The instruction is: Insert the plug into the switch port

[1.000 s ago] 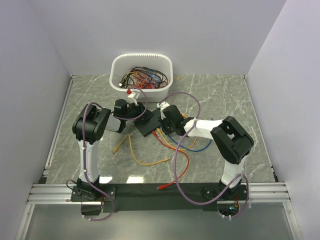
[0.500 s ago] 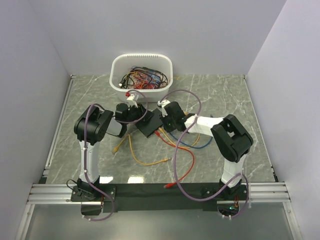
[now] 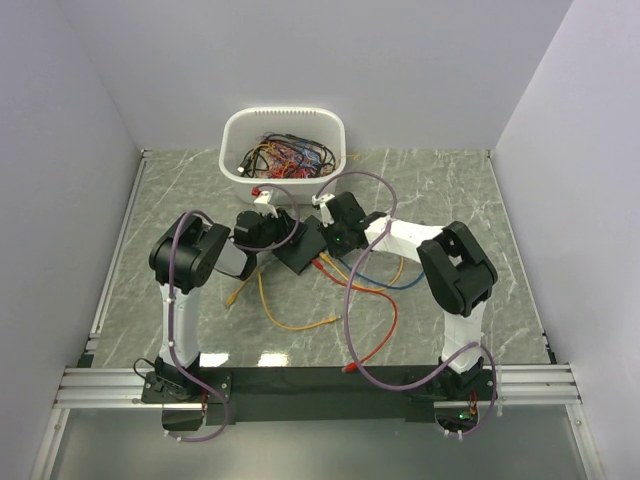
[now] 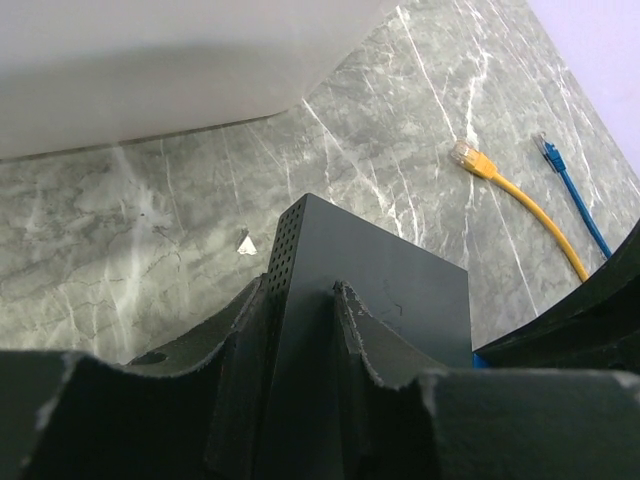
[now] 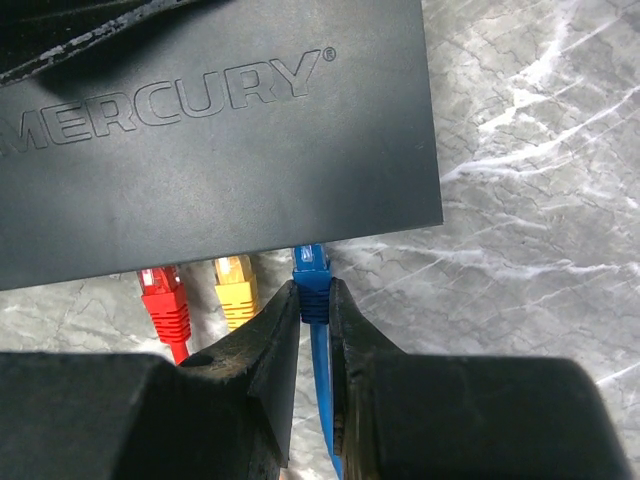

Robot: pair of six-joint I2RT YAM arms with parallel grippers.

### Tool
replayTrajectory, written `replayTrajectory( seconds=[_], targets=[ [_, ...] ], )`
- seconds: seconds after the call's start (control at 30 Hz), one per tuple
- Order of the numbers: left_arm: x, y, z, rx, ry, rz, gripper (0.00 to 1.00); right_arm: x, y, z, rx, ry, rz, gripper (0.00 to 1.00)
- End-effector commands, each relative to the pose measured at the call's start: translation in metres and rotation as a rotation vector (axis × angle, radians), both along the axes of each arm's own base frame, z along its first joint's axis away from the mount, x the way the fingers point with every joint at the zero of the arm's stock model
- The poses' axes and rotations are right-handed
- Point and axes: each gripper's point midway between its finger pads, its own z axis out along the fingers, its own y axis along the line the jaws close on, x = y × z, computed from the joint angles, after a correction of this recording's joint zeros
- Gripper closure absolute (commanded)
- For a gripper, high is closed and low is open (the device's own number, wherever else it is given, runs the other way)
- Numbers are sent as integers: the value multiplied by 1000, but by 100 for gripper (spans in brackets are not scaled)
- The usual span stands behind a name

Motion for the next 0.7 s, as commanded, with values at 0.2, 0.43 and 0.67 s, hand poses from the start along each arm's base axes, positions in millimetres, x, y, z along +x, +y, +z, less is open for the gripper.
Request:
replayTrajectory(
  seconds=[0.2,0.43,0.67],
  targets=[
    [-162,-40,-101,173,573,-293,64,41,85,122,445,-405,42,100],
    [-116,-18,-87,234,525,-89,38,26,46,99,363,-352,-115,74],
    [-86,-3,-65,265,494,-2,31,5,-1,118,318,-384,-279,62]
  ],
)
